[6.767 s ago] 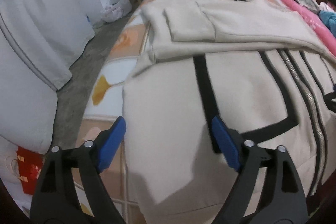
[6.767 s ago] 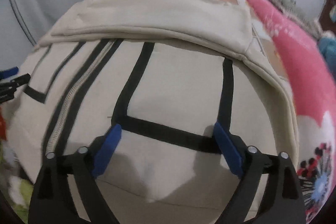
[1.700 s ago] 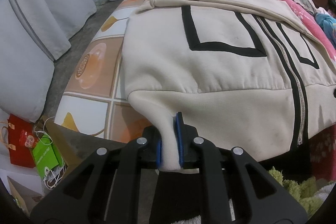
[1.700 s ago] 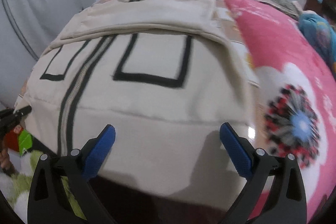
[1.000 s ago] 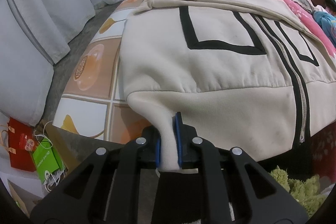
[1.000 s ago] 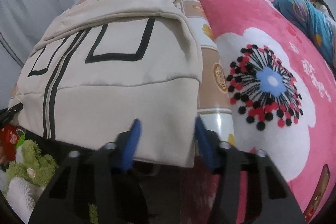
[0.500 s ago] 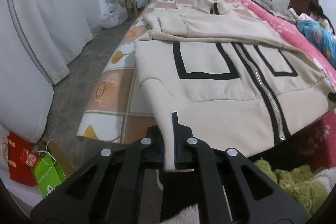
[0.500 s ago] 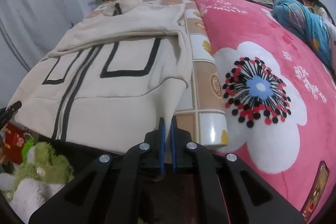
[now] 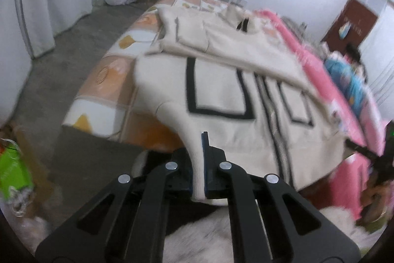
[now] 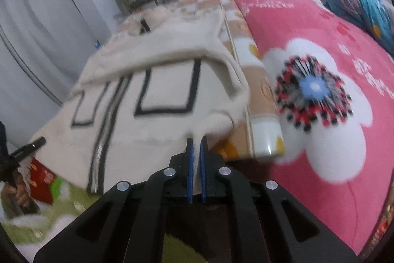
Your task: Fold large clothes
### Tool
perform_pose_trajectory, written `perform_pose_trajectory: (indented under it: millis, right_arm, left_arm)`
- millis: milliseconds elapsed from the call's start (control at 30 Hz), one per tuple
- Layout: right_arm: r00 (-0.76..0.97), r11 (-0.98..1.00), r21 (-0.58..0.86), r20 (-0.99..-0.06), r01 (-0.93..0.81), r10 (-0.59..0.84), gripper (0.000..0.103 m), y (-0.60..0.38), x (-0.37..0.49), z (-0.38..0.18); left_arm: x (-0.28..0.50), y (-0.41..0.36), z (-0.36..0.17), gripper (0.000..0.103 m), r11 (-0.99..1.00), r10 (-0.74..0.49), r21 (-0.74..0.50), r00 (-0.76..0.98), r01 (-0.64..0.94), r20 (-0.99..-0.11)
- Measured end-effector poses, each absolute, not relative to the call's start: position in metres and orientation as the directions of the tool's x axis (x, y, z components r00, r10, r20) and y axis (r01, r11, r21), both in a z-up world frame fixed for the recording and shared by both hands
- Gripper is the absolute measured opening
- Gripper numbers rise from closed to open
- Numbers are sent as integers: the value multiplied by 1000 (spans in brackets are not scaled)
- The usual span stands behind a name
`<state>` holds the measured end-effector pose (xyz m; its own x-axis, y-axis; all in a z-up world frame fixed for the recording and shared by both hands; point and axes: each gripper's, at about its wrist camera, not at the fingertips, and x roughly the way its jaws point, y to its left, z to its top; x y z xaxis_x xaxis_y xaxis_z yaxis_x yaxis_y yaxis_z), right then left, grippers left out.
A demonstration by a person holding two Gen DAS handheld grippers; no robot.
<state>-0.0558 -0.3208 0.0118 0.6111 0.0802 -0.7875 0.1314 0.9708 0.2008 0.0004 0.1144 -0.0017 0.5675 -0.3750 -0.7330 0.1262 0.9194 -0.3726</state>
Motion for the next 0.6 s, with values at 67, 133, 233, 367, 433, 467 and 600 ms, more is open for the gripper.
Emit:
perform_pose_trajectory:
  millis: [67, 133, 233, 367, 433, 467, 600]
  right_arm:
    - [633, 968, 217, -769, 122, 93, 5, -320, -40, 17]
    - [644, 970, 212, -760, 118, 88, 5, -317, -23, 20]
    - [651, 970, 211, -754, 118, 84, 5, -317, 4, 20]
    - [661, 965, 225, -745, 132, 83, 5, -325, 37, 22]
    - [667, 960, 238, -741, 147, 82, 5, -331, 56, 20]
    - [668, 957, 245, -739, 153, 82, 5, -334, 63, 18]
    - [644, 940, 276, -761, 202, 85, 6, -346, 97, -5]
  left_arm:
    - [15, 114, 0, 5, 903, -401, -412, 573, 119, -714]
    - [36, 115, 0, 5, 894, -411, -436, 582, 105, -701]
    - [59, 115, -2, 5, 883, -420, -461, 583, 87, -695]
    - [92, 119, -6, 5, 872, -427, -486, 582, 63, -692]
    - [109, 120, -12, 5, 869, -425, -493, 581, 46, -694]
    - [113, 121, -15, 5, 869, -421, -493, 580, 38, -698]
    - [136, 128, -36, 11, 861, -408, -508, 576, -16, -708]
